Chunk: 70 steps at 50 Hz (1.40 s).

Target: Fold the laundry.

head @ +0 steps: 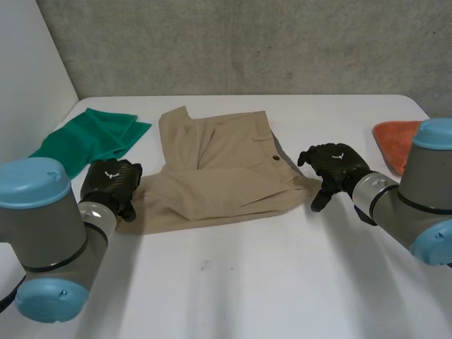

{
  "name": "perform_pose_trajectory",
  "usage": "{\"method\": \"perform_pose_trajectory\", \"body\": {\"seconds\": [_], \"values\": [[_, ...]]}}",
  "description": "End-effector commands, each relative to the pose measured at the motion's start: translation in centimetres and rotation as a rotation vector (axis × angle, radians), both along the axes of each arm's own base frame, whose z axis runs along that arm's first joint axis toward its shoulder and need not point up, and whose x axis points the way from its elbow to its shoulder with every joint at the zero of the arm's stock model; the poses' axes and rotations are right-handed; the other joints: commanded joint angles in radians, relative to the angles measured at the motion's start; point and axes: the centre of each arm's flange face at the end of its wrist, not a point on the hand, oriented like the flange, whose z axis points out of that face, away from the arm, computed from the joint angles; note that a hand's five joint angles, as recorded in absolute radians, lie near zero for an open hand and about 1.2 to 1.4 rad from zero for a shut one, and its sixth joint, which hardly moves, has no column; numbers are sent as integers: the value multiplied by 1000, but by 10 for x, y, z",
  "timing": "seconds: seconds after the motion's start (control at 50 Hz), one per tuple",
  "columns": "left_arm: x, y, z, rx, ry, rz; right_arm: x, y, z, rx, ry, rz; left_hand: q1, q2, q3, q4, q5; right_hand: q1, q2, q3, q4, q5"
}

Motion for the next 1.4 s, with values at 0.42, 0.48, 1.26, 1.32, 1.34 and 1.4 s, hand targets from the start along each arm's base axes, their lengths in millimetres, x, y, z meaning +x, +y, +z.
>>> {"method": "perform_pose_trajectory", "body": {"seconds": [0.42, 0.48, 1.26, 1.32, 1.34, 1.4], "values": [[-17, -24, -29, 53, 10, -80, 10, -17, -19, -8, 64, 35, 494, 507, 503, 507, 512, 42, -10, -1, 11, 9], [-17, -28, -27, 46, 12, -74, 11, -21, -22, -11, 63, 33, 776, 789, 785, 790, 794, 48, -4, 5, 17, 15], [-3, 8, 103, -193, 224, -61, 38, -23, 28, -131, 24, 82, 776, 789, 785, 790, 794, 1039, 987, 996, 1008, 1006], [1, 20, 101, -151, 202, -62, 33, -8, 63, -166, 33, 96, 776, 789, 785, 790, 794, 1039, 987, 996, 1008, 1006], [2, 24, 101, -137, 197, -64, 31, -4, 70, -166, 45, 101, 776, 789, 785, 790, 794, 1039, 987, 996, 1008, 1006], [9, 40, 97, -75, 173, -62, 12, 8, 89, -151, 131, 98, 776, 789, 785, 790, 794, 1039, 987, 996, 1008, 1006]]}}
